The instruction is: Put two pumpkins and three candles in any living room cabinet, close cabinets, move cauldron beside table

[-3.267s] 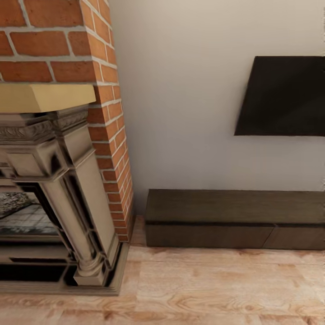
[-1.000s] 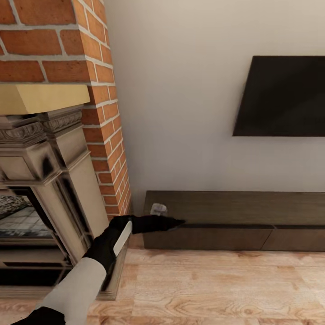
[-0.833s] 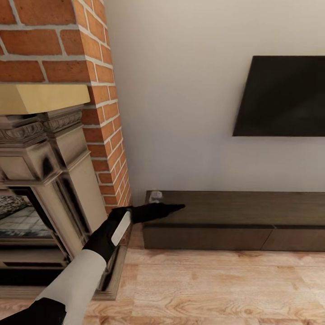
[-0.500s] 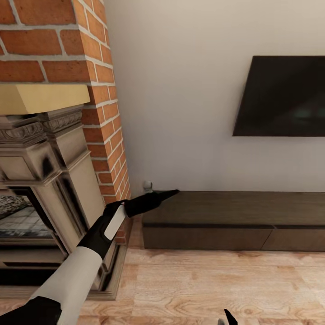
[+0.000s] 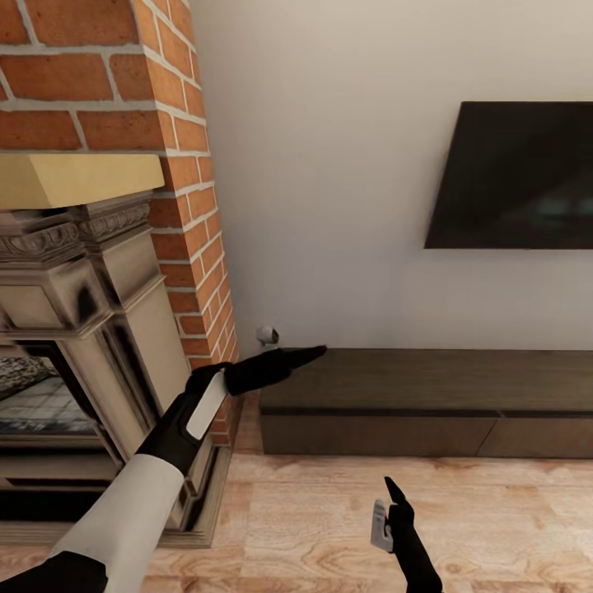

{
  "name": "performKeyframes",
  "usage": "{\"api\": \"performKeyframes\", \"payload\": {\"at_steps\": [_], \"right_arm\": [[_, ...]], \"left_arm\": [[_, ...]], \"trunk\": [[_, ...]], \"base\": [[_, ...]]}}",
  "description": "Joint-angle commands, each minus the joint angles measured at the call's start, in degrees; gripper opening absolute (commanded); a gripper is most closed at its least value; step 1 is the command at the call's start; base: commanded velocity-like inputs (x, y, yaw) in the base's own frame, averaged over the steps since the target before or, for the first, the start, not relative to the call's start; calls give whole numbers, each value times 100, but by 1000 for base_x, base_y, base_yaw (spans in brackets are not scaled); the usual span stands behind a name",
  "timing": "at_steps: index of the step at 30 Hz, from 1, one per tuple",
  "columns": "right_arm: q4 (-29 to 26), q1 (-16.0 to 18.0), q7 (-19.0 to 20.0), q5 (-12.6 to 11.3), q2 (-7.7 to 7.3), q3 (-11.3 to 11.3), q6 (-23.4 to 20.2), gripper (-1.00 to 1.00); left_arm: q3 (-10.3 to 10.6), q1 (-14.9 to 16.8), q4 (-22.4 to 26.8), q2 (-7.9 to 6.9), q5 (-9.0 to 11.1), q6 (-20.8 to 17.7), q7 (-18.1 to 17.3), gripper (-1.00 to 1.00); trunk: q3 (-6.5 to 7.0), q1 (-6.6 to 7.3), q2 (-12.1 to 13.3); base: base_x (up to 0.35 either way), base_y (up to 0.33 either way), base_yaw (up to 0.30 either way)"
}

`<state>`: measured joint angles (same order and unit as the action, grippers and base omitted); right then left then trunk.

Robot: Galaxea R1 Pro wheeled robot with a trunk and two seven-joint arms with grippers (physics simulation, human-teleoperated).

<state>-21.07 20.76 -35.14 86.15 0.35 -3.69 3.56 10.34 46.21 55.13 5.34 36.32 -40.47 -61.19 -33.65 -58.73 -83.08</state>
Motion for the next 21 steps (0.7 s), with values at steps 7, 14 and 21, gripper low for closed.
{"api": "performKeyframes", "payload": {"at_steps": [7,14,21], "right_arm": [[163,23,-2,-1,0,-1,20,100],[171,25,-8,-13,-3,-1,24,100],[127,25,-10,-35,-7,7,45,100]], "left_arm": [[-5,-15,32,-58,-2,-13,-48,100],[-6,-16,31,-76,-2,-7,-51,100],[-6,-16,40,-77,-2,-6,-51,100]], "trunk": [[0,0,0],[0,0,0],[0,0,0]], "base": [[132,-58,0],[321,-15,0],[246,-1,0]]}}
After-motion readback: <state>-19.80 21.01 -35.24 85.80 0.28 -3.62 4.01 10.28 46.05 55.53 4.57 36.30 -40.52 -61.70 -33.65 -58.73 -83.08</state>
